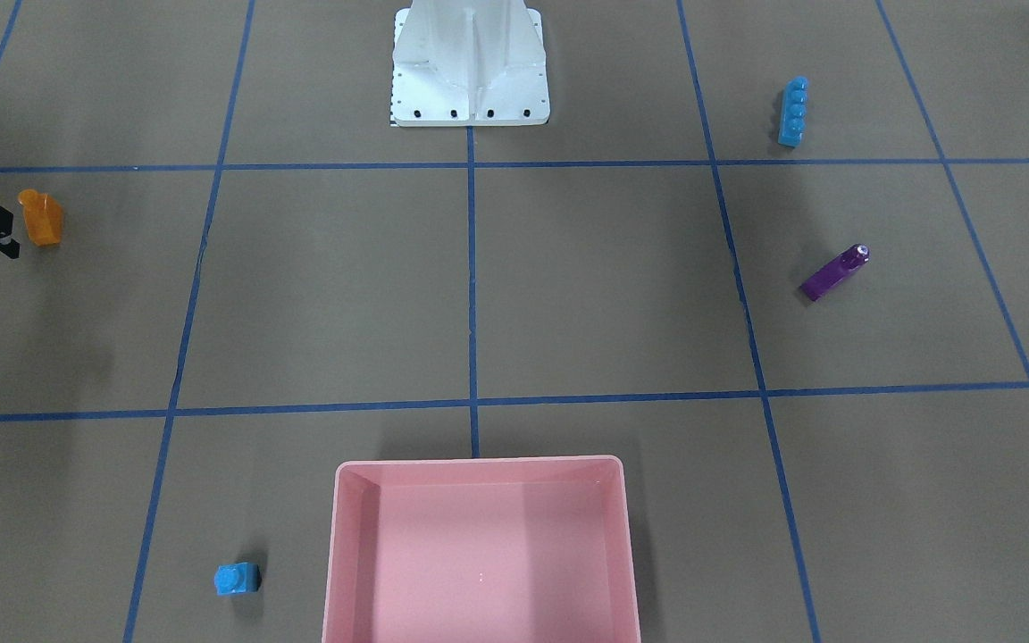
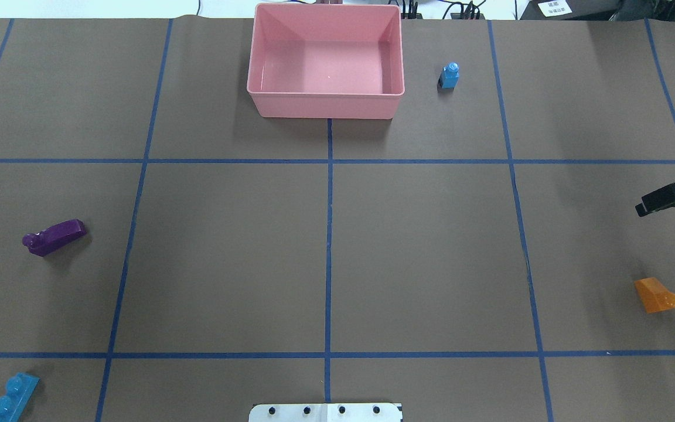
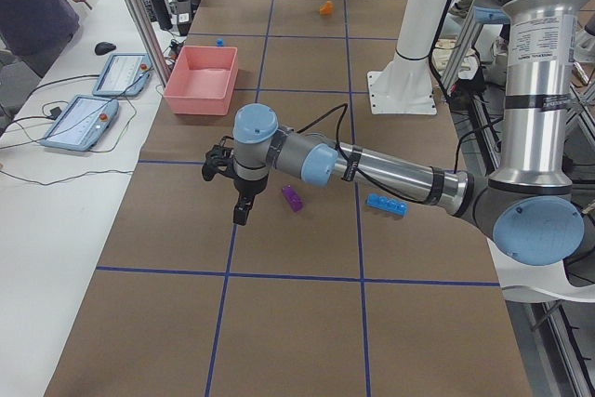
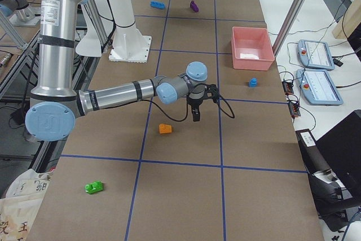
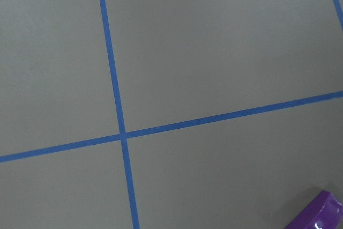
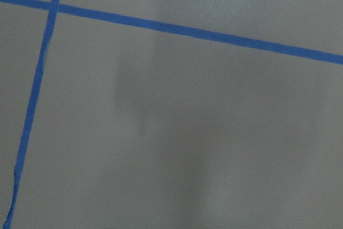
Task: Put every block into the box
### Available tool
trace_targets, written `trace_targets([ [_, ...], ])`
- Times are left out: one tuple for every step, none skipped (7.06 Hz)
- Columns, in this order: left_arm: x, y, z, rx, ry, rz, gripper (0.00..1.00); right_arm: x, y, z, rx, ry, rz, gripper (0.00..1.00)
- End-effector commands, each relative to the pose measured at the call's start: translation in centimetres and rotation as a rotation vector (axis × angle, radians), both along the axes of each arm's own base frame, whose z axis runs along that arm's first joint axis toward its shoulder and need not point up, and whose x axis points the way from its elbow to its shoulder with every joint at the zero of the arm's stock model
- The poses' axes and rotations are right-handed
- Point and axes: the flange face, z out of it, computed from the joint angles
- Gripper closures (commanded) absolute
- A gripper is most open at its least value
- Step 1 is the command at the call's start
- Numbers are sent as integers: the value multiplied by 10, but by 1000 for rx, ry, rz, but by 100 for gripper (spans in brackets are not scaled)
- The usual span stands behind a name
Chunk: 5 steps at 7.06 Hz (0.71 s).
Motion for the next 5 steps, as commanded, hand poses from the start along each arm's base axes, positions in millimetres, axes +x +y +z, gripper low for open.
trace_targets([
  [2, 2, -5, -7, 26, -3, 0, -30, 45, 32, -25, 13, -70, 0],
  [3, 2, -7, -6, 37, 2, 0, -44, 61, 46, -41, 42, -117, 0],
  [4, 1, -9, -4, 41, 3, 0, -51, 73, 59, -49, 77, -143, 0],
  [5, 2, -10, -6, 59, 11, 0, -54, 78, 78, -74, 101, -156, 0],
  [6, 3, -11, -10, 80, 20, 0, -57, 80, 83, -80, 107, -166, 2],
])
